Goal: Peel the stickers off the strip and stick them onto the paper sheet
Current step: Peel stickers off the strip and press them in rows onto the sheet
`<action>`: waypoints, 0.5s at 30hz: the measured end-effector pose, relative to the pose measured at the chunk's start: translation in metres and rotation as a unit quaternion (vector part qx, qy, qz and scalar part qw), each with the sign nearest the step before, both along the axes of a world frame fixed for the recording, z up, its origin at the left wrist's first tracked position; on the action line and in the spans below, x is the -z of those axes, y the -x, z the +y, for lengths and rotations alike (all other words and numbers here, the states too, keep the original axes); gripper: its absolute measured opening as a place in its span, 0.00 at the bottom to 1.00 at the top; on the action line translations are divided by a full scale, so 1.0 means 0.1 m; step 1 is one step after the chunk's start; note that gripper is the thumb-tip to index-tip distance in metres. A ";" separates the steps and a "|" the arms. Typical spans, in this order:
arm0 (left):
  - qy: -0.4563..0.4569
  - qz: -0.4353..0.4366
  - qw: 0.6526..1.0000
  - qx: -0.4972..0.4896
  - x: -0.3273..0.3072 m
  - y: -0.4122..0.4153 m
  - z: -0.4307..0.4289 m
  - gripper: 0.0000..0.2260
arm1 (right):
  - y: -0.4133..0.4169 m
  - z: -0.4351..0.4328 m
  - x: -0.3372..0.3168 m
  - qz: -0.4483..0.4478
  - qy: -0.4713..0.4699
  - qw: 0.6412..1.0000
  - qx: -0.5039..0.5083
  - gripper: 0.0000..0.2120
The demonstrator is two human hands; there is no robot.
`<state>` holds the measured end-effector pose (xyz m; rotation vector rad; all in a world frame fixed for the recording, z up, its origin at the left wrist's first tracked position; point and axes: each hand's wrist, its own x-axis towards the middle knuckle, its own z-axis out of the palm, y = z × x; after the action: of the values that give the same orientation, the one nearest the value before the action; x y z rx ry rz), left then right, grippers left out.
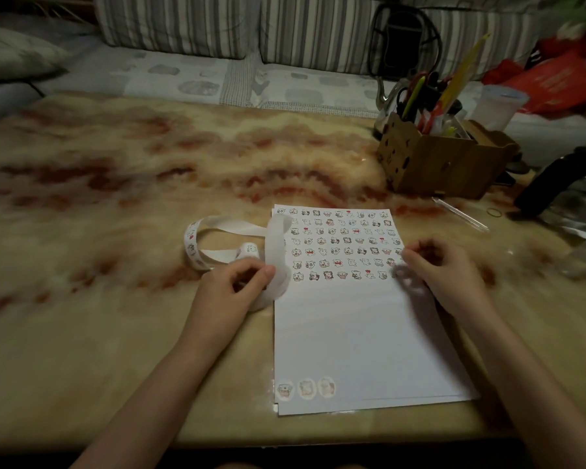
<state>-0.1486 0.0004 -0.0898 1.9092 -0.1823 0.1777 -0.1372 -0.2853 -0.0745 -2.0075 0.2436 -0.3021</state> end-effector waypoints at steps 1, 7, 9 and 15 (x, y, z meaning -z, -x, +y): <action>0.009 -0.003 1.000 -0.008 -0.01 0.00 0.01 0.06 | 0.00 0.11 -0.03 -0.018 -0.016 1.000 -0.019 0.06; 0.064 -0.034 0.995 -0.069 -0.03 0.01 0.02 0.04 | 0.08 0.90 -0.22 -0.070 -0.015 0.982 -0.177 0.06; 0.075 -0.046 0.993 -0.084 -0.03 0.00 0.04 0.03 | 0.11 1.14 -0.22 -0.076 -0.014 0.974 -0.214 0.06; 0.152 -0.036 0.983 -0.098 -0.06 -0.03 0.06 0.04 | 0.10 1.48 -0.13 -0.080 -0.033 0.966 -0.243 0.11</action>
<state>-0.1454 0.0068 -0.0840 1.6155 -0.0121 0.3852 -0.1476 -0.1375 -0.0615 -1.8939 -0.3346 -0.1375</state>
